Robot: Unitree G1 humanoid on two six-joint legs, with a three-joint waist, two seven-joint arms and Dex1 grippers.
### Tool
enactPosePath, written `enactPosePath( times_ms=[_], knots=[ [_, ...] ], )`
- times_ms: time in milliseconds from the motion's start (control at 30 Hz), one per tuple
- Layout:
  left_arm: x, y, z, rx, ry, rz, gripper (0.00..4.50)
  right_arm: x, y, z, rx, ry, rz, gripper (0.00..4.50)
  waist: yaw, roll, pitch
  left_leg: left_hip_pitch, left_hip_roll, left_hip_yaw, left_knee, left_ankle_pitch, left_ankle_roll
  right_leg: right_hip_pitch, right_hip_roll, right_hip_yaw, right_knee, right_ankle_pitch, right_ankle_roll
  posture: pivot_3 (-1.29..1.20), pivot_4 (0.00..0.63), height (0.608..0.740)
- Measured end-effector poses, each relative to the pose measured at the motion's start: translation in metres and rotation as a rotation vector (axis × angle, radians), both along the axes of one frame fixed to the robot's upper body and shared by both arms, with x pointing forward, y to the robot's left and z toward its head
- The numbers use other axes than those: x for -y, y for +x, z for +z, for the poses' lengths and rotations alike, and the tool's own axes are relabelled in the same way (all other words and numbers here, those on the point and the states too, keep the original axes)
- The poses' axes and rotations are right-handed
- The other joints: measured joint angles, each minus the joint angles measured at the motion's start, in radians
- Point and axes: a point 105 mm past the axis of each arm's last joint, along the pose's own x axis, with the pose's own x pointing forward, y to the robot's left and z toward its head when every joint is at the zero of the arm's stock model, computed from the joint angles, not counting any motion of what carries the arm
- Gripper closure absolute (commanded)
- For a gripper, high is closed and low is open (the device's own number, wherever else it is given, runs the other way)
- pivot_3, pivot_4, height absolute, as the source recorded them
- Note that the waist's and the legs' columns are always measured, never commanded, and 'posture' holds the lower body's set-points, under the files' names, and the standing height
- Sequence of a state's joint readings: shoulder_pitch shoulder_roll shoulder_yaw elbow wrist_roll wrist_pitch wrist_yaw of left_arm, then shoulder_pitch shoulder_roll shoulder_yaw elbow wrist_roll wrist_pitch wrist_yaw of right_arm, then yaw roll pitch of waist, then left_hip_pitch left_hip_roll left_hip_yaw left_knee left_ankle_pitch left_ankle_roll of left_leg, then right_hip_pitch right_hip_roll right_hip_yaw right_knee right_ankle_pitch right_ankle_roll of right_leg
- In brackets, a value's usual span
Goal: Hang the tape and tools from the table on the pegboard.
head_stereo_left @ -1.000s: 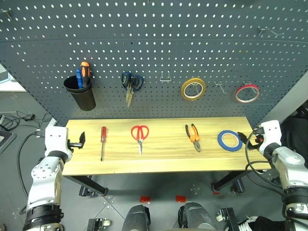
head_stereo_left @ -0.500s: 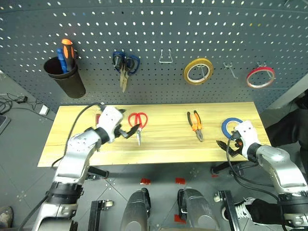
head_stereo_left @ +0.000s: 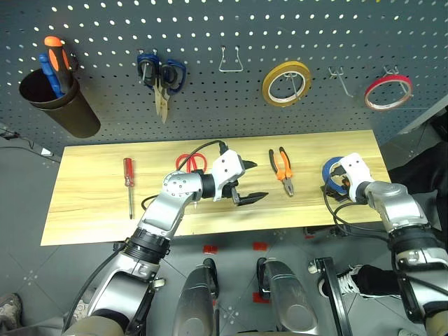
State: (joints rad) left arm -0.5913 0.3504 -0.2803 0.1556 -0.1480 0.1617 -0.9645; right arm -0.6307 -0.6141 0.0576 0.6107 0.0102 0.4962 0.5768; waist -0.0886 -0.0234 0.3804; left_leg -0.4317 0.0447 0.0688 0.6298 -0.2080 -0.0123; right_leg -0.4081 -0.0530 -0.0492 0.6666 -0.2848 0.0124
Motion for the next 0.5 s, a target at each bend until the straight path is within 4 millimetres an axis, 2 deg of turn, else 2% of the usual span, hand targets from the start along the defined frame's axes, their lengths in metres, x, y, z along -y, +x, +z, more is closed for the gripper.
enactPosePath(
  times_ms=[100, 400, 433, 500],
  knots=[
    [0.005, -0.004, -0.001, 0.016, 0.01, -0.037, 0.0, 0.004, 0.006, 0.002, -0.046, 0.003, 0.004, 0.56, -0.003, 0.0, 0.0, 0.0, 0.0, 0.001, 0.0, 0.0, 0.0, 0.0, 0.0, 0.0, 0.001, 0.0, 0.0, -0.24, 0.404, 0.74],
    [0.014, -0.011, 0.006, 0.081, -0.027, -0.094, 0.0, -0.006, 0.008, -0.004, -0.12, -0.052, 0.126, 3.59, -0.001, -0.004, -0.002, 0.001, 0.002, 0.011, 0.009, 0.0, 0.0, 0.0, -0.003, -0.001, 0.009, 0.0, 0.003, -0.25, 0.364, 0.74],
    [0.014, -0.012, 0.007, 0.073, -0.047, -0.092, 0.0, -0.007, 0.007, -0.007, -0.118, -0.066, 0.136, 3.84, -0.001, -0.004, -0.002, 0.001, 0.003, 0.011, 0.011, 0.0, 0.0, 0.0, -0.003, 0.0, 0.011, 0.0, 0.003, -0.25, 0.358, 0.74],
    [0.012, -0.014, 0.012, 0.051, -0.09, -0.083, 0.0, -0.009, 0.004, -0.009, -0.087, -0.094, 0.147, 3.84, -0.001, -0.004, -0.002, 0.001, 0.003, 0.011, 0.013, 0.0, 0.0, 0.0, -0.003, -0.001, 0.013, 0.0, 0.003, -0.25, 0.354, 0.74]
  ],
)
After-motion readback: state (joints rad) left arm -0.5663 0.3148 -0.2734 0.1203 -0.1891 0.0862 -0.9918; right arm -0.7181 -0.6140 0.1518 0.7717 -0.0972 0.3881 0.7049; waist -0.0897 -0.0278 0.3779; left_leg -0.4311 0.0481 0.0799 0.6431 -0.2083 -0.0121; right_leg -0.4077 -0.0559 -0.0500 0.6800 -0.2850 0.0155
